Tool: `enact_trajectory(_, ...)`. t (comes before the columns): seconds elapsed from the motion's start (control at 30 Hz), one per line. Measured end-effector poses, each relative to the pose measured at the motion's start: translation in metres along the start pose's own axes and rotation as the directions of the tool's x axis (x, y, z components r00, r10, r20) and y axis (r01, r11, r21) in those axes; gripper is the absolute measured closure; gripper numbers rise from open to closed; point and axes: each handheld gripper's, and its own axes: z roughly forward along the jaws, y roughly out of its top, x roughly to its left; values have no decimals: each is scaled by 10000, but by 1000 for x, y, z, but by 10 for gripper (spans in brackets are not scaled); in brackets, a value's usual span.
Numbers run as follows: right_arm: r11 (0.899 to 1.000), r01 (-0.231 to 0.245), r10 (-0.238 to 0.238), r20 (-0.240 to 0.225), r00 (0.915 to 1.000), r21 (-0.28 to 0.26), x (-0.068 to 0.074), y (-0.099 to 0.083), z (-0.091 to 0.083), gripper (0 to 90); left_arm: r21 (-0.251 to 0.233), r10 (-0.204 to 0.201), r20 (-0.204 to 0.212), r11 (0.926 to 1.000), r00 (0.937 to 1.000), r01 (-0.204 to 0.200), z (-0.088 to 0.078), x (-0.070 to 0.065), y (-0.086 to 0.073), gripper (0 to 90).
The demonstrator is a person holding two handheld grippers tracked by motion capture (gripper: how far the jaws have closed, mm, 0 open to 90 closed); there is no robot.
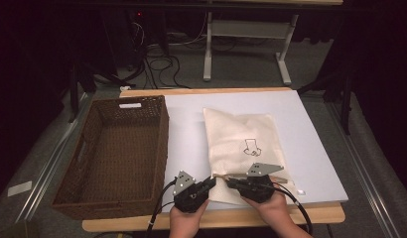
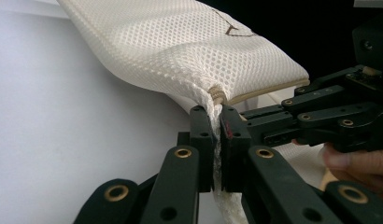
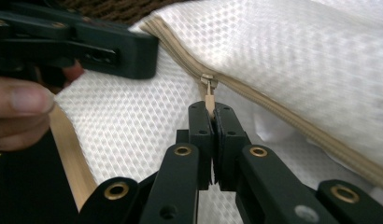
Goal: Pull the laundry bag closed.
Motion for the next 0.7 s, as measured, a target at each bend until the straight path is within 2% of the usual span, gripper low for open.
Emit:
enact_trajectory(0.13, 9999, 39, -42, 281, 9996, 122, -5, -3, -9, 888, 108, -34, -263, 9999, 9996, 36, -1, 5, 0, 862)
enact_trajectory(0.2, 9997, -99, 94, 213, 9997, 240, -10, -6, -17, 887, 269, -11, -226, 9996, 9997, 17, 1, 6, -1, 861)
enact_trajectory(0.4, 9996, -22, 9, 465, 9989, 294, -18, -15, -40, 885, 579, 345, -246, 9978, 9991, -331, 5, 0, -3, 857)
enact_trajectory(0.5, 9991, -132, 107, 606, 9981, 402, -24, -20, -46, 885, 681, 509, -283, 9965, 9983, -489, 7, -1, -4, 857)
enact_trajectory(0.7, 9976, -530, 487, 911, 9946, 453, -43, -28, -64, 884, 760, 549, -472, 9958, 9974, -512, 5, 2, -2, 857)
